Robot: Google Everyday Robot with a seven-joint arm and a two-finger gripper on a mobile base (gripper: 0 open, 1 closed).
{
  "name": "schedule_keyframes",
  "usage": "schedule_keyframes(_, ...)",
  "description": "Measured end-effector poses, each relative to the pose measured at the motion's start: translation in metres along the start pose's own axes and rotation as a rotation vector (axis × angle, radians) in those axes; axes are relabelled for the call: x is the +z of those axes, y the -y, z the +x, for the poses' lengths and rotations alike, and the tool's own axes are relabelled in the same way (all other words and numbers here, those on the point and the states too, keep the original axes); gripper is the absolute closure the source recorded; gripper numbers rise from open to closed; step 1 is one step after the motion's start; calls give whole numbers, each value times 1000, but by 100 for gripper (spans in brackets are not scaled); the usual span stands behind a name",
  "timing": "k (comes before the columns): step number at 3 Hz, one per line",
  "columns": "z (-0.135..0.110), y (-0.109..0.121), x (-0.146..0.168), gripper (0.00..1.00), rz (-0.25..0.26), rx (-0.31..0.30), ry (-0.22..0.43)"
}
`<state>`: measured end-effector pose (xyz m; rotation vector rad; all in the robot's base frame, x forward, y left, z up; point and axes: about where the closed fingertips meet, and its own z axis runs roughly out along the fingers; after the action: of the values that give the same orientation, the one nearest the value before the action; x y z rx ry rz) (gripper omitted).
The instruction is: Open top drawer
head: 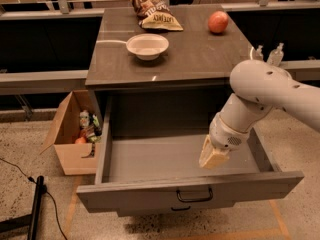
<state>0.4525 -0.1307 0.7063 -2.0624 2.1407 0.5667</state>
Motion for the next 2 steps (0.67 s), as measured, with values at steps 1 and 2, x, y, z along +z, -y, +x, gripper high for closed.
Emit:
schedule_keyframes(1, 32, 27, -39, 100, 176, 69, -107)
schedule_keyframes(2, 44, 30, -43, 82, 196, 69, -148)
